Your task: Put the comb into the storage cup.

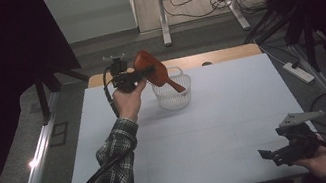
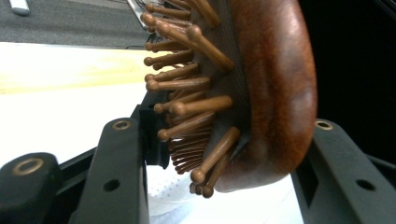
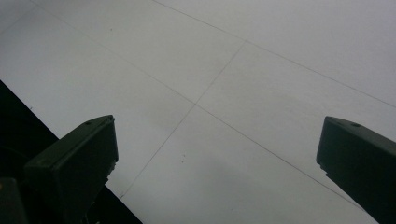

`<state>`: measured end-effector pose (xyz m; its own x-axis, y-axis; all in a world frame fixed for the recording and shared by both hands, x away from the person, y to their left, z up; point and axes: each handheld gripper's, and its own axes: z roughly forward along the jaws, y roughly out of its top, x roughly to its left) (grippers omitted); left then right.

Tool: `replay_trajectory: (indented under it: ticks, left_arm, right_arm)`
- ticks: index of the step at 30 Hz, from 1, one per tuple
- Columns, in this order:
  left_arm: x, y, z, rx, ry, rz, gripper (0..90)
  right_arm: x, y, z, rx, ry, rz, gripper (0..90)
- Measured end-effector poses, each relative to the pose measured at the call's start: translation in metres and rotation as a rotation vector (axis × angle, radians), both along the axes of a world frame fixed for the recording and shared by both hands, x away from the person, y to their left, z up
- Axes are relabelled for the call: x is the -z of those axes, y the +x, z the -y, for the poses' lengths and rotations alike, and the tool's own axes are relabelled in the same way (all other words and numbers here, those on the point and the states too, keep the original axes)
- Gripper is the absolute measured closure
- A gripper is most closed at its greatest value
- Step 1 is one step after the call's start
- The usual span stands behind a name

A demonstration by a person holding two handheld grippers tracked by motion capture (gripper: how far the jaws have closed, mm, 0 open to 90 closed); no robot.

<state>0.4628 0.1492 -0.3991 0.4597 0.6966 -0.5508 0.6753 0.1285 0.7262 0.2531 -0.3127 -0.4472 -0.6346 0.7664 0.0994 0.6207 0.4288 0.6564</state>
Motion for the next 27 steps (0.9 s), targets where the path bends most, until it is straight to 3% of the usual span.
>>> replay_trajectory:
  ticks: [15, 27]
  left_arm:
    - [0.021, 0.0, 0.008, -0.023, 0.005, -0.019, 53.0]
    - [0.034, 0.002, 0.014, -0.034, 0.041, -0.04, 52.5]
  right_arm:
    - [0.0, 0.0, -0.001, -0.005, -0.008, 0.002, 0.0]
    - [0.0, 0.0, -0.001, -0.008, -0.01, -0.001, 0.0]
